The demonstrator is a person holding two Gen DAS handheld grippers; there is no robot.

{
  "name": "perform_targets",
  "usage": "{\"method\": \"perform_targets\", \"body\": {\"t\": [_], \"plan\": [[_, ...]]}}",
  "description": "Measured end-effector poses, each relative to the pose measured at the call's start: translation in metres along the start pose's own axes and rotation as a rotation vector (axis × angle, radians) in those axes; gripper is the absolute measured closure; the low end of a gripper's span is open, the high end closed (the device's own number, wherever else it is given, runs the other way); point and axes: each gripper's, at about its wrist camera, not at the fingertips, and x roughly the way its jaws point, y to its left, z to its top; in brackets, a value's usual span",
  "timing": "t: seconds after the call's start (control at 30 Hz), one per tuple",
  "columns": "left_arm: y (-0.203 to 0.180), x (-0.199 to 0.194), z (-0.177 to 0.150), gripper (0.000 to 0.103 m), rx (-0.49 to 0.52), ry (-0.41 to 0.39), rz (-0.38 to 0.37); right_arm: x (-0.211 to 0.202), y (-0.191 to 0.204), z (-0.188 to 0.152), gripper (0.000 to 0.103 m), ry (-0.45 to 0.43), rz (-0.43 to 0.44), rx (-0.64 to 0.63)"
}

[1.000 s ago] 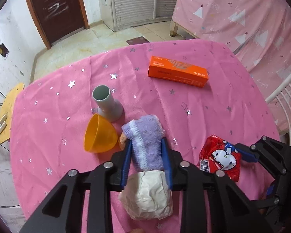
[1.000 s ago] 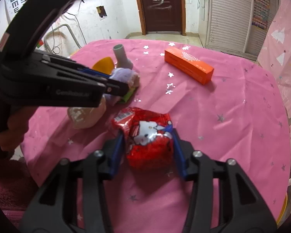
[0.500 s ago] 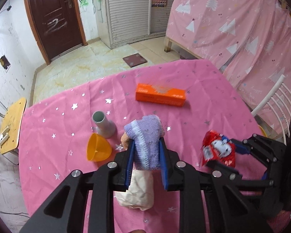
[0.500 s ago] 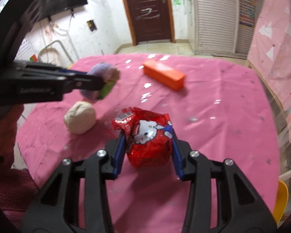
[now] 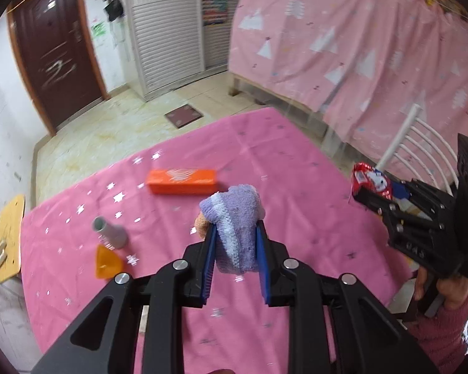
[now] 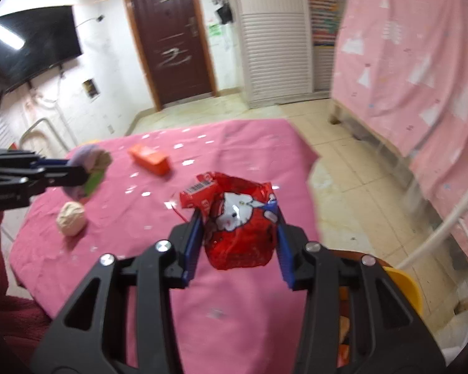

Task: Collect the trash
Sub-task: 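Carry sock and red wrapper to the yellow bucket and open both tools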

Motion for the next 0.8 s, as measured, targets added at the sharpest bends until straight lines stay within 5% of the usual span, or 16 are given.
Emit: {"method": "perform_targets", "body": {"t": [0.47, 0.8], "plan": [[-0.102, 0.005, 0.018, 0.087, 0.173, 0.018, -0.099, -0.041, -0.090, -0.022, 0.062, -0.042, -0.156, 0.123], [-0.171, 0.015, 0.017, 0.087, 0.265, 0.015, -0.194, -0.061, -0.128, -0.038, 0.060, -0.032, -0.145, 0.164]]}}
